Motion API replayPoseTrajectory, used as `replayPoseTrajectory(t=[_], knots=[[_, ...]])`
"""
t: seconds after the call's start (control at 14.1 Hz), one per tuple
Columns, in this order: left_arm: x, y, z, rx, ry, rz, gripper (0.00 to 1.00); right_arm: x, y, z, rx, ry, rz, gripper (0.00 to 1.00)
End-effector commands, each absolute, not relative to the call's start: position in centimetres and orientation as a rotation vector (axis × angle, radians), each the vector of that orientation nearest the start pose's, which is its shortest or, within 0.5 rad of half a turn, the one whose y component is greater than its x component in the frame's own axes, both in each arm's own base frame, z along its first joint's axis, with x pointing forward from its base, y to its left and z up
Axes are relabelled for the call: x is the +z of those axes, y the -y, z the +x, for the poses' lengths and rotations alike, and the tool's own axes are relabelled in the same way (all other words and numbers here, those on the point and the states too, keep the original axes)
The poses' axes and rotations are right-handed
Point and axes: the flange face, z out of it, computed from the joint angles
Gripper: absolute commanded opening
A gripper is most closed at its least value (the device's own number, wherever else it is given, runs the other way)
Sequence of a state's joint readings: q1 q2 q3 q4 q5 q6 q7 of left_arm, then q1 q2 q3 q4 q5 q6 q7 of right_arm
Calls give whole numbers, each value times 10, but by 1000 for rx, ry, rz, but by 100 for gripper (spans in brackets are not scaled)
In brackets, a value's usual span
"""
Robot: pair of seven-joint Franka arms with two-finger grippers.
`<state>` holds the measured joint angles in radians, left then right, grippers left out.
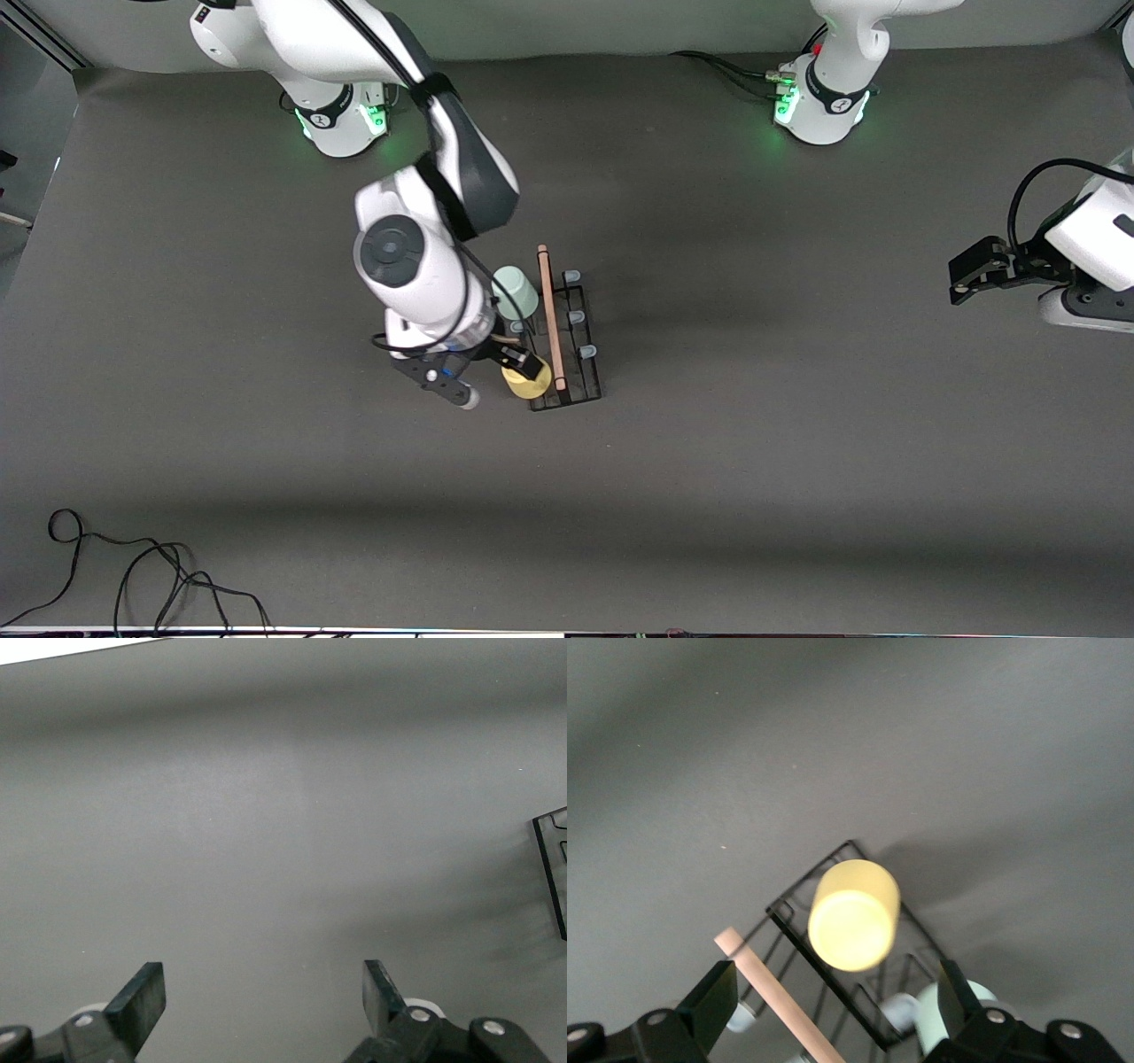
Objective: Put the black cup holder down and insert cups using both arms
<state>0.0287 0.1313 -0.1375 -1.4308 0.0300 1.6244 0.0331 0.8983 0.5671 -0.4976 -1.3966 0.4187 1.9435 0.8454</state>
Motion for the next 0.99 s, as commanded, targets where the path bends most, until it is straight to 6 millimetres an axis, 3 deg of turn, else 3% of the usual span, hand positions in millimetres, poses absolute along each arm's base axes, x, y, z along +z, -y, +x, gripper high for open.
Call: replayPoseTrajectory(t=[0.0,0.28,0.5,0.78,0.92], knots=[[622,63,597,-131,-222,-3108,99,474,-301,606,178,-637,-2928,100],[609,62,604,-100,-222,-3107,99,537,-198,597,280,-530,-2980,100],[613,60,601,-91,-216,-3090,99,573,-132,587,282,-507,-3027,100],[614,65,602,-112,-250,-3096,99,616,-70,572,219,-516,-3025,100],[614,55,606,-126,-215,-3105,100,625,-39,569,189,-468,-3045,100]])
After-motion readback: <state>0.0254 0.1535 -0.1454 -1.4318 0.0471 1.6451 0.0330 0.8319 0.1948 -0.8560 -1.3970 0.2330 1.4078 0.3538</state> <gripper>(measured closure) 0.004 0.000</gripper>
